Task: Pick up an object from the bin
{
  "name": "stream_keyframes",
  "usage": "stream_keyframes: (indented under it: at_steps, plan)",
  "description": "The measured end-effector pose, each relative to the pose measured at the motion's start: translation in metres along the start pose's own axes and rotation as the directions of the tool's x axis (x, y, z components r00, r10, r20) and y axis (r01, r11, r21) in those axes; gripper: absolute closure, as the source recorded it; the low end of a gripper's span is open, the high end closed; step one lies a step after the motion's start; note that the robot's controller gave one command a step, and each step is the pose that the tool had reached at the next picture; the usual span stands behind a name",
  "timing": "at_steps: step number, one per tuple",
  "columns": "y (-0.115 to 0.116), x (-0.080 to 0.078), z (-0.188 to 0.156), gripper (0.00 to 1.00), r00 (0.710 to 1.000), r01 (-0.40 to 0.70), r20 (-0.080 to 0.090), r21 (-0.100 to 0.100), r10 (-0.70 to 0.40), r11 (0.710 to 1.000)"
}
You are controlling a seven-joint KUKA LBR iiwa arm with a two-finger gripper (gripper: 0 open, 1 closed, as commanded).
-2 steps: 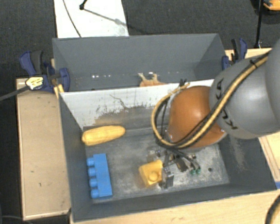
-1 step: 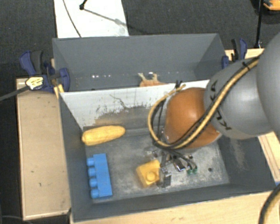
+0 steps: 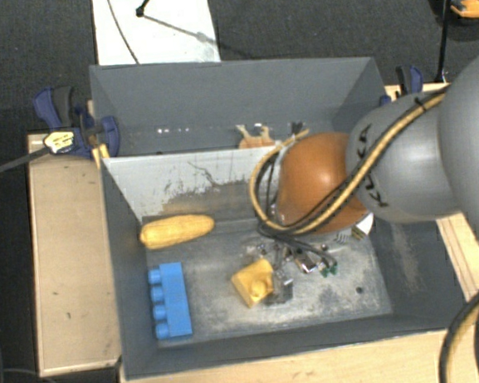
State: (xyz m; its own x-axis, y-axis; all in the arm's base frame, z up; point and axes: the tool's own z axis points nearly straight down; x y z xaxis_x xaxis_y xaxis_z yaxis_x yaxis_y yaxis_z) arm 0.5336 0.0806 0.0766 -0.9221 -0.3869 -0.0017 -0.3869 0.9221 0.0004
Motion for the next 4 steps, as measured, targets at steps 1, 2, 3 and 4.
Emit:
stream_keyframes:
  at_steps: [1, 2, 3, 4]
  plan:
    - [-0.002, -0.005, -0.013, 1.00, 1.000, -0.001, 0.003, 0.001, 0.001, 1.000]
    - [0.017, 0.022, -0.002, 1.00, 1.000, -0.021, 0.002, 0.000, 0.021, 1.000]
    - [0.013, 0.028, -0.016, 1.00, 1.000, -0.024, -0.006, -0.002, 0.024, 1.000]
    - [0.022, 0.029, -0.021, 1.00, 0.995, -0.099, 0.006, 0.002, 0.099, 0.995]
